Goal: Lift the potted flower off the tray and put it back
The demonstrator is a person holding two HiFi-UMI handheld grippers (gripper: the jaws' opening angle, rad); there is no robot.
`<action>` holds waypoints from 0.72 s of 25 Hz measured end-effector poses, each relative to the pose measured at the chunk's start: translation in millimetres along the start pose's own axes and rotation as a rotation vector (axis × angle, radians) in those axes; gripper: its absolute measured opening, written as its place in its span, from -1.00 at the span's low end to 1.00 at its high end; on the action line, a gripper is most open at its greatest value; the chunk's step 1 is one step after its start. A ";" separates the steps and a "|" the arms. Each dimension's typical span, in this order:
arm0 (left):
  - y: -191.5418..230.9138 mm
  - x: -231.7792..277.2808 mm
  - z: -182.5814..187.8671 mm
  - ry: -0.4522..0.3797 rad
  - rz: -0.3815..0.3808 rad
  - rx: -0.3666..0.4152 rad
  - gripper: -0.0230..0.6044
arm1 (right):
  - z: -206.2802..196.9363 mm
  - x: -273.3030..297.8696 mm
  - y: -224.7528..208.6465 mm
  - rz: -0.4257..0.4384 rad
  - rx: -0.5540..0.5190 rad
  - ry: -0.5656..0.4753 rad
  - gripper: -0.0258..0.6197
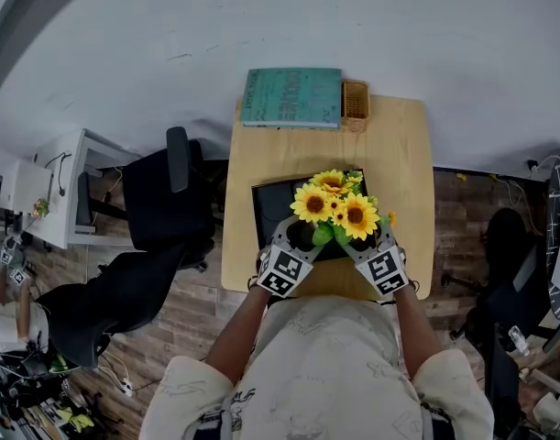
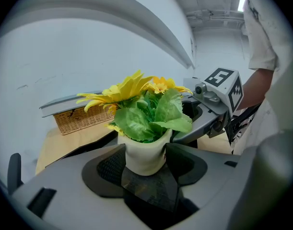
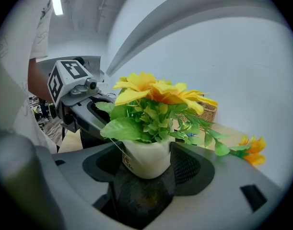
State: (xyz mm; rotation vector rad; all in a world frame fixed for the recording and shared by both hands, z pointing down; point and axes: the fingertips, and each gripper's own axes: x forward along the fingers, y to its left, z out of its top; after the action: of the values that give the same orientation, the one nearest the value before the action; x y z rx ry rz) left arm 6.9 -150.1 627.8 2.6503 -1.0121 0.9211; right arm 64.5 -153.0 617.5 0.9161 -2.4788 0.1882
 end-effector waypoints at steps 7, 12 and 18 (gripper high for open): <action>-1.3 -1.8 0.0 -0.011 0.005 -0.006 -0.09 | 0.1 -0.8 1.6 -0.002 0.001 -0.006 0.09; -1.4 -1.1 -0.5 -0.014 0.008 -0.006 -0.09 | -0.4 -0.6 1.6 -0.001 0.000 -0.001 0.09; -1.5 -1.2 -0.4 -0.026 0.014 -0.014 -0.09 | -0.6 -0.6 2.4 -0.004 0.015 -0.003 0.09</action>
State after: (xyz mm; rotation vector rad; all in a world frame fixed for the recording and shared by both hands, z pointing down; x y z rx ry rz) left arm 7.0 -148.2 627.5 2.6545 -1.0401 0.8810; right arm 63.5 -150.6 617.9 0.9278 -2.4814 0.2042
